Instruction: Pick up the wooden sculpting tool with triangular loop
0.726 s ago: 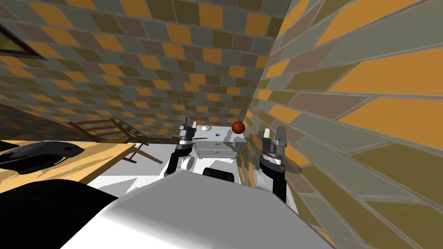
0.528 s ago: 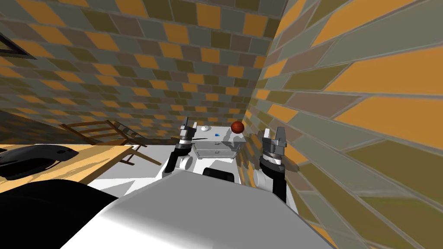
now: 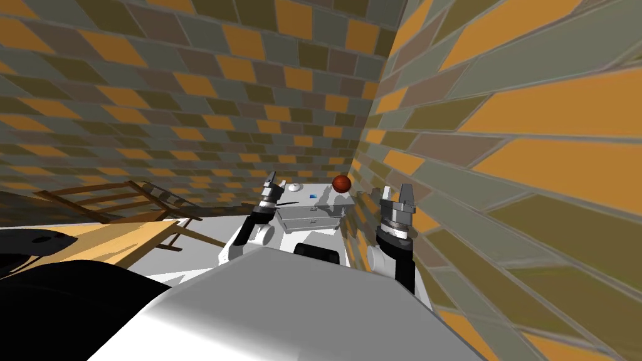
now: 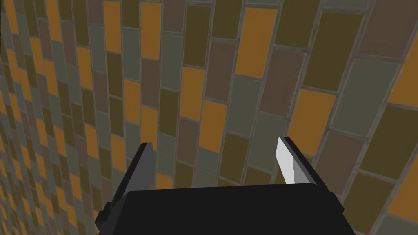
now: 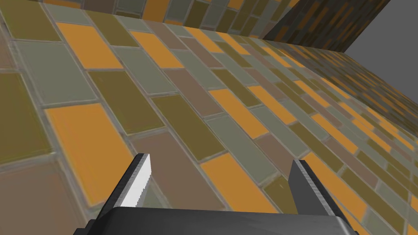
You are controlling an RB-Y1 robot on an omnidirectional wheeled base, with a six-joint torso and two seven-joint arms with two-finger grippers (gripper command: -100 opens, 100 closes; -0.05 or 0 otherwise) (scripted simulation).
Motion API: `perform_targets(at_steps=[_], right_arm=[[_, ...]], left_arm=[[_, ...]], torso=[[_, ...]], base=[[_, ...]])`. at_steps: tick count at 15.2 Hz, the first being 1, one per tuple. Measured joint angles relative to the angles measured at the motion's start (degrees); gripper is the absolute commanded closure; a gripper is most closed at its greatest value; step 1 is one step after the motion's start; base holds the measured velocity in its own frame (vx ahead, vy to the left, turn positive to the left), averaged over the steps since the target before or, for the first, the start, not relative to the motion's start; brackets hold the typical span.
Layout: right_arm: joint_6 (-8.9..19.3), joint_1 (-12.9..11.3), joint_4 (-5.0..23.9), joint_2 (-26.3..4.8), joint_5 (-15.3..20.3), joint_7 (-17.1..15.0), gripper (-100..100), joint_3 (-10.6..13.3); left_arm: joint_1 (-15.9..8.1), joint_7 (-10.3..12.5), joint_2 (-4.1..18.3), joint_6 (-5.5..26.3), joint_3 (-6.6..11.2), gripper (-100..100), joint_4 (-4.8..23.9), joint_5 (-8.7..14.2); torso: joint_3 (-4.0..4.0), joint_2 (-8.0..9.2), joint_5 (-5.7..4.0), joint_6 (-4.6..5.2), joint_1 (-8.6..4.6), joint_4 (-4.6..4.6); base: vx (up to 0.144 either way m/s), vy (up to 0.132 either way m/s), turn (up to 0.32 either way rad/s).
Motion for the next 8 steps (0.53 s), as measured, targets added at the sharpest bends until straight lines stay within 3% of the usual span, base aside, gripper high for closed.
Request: perform_targets(at_steps=[8], right_arm=[[0.0, 0.0, 0.0, 0.0, 0.0, 0.0, 0, 0.0]], left_arm=[[-1.1, 2.4, 3.0, 8.1, 2.71, -100, 1.3, 3.0]], torso=[[0.00, 0.00, 0.00, -0.02, -0.02, 0.00]], base=[[0.010, 0.043, -0.114]])
